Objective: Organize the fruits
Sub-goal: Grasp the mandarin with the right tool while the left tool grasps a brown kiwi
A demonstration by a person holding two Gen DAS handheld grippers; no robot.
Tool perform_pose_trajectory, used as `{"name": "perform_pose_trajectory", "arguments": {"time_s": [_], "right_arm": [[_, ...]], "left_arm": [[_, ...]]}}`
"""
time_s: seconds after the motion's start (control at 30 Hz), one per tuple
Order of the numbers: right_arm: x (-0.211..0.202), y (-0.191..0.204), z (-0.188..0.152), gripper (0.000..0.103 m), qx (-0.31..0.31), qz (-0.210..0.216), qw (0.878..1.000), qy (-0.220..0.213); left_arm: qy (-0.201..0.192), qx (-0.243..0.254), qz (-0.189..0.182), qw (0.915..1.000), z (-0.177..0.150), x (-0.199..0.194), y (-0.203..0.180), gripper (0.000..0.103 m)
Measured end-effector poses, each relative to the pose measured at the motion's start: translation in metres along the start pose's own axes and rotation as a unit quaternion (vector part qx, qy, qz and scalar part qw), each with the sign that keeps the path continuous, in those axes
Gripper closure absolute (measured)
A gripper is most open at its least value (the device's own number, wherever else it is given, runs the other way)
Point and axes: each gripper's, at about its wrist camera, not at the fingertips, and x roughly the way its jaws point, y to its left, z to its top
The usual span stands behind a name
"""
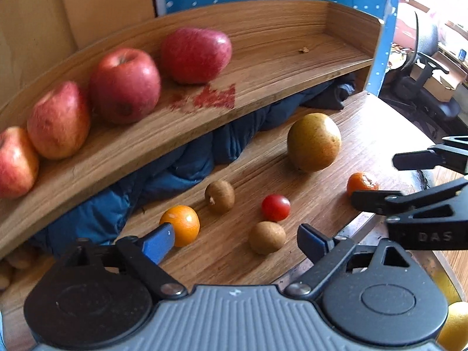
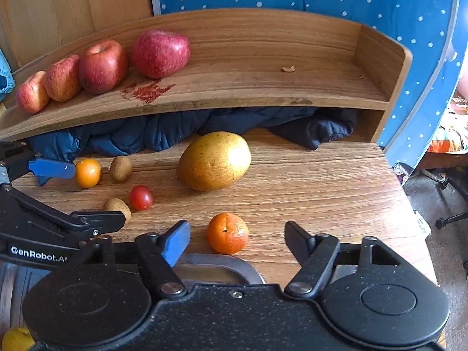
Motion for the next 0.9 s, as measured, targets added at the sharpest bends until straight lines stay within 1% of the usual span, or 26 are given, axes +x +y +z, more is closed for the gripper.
{"name": "perform_pose_trajectory", "arguments": {"time_s": [0.1, 0.17, 0.3, 0.37, 0.4, 0.43, 0.47, 0.53, 0.67, 0.73, 0.8, 0.9], "right_arm": [[0.004, 0.003, 0.001, 0.038, -0.001, 0.003, 1.0, 0.009], [0.006, 0.005, 0.001, 0.041, -0.005, 0.003, 1.0, 0.013], [0.008, 0.008, 0.001, 0.044, -0.01, -0.002, 1.0, 0.015], [0.009, 0.008, 0.001, 0.047, -0.011, -0.004, 1.0, 0.017], [0.009, 0.008, 0.001, 0.048, -0.011, -0.005, 1.0, 0.017], [0.009, 0.009, 0.001, 0.049, -0.012, -0.007, 1.0, 0.017], [0.009, 0.009, 0.001, 0.05, -0.013, -0.008, 1.0, 0.018], [0.01, 0.008, 0.001, 0.052, -0.012, -0.009, 1.0, 0.018], [0.011, 0.007, 0.001, 0.052, -0.01, -0.013, 1.0, 0.02], [0.011, 0.006, 0.0, 0.052, -0.009, -0.015, 1.0, 0.02], [0.012, 0.006, 0.0, 0.052, -0.009, -0.015, 1.0, 0.02], [0.012, 0.006, 0.0, 0.055, -0.011, -0.015, 1.0, 0.019]], "left_arm": [[-0.006, 0.013, -0.005, 0.9999, 0.001, -0.002, -0.005, 0.016], [-0.007, 0.021, -0.004, 0.9997, 0.002, -0.003, -0.008, 0.021], [-0.011, 0.036, -0.017, 0.9991, 0.0, -0.005, -0.013, 0.026], [-0.013, 0.035, -0.028, 0.9989, 0.0, -0.005, -0.015, 0.036], [-0.008, 0.033, -0.035, 0.9988, 0.001, -0.003, -0.015, 0.039], [-0.001, 0.031, -0.041, 0.9987, 0.001, -0.001, -0.015, 0.044], [0.008, 0.027, -0.045, 0.9986, 0.002, 0.002, -0.014, 0.047], [0.017, 0.02, -0.049, 0.9984, 0.001, 0.005, -0.013, 0.048], [0.029, 0.014, -0.044, 0.9985, -0.001, 0.009, -0.01, 0.048], [0.035, -0.001, -0.046, 0.9983, -0.001, 0.012, -0.007, 0.048], [0.04, -0.014, -0.049, 0.9979, -0.002, 0.015, -0.003, 0.05], [0.039, -0.018, -0.046, 0.998, -0.003, 0.015, -0.002, 0.054]]}}
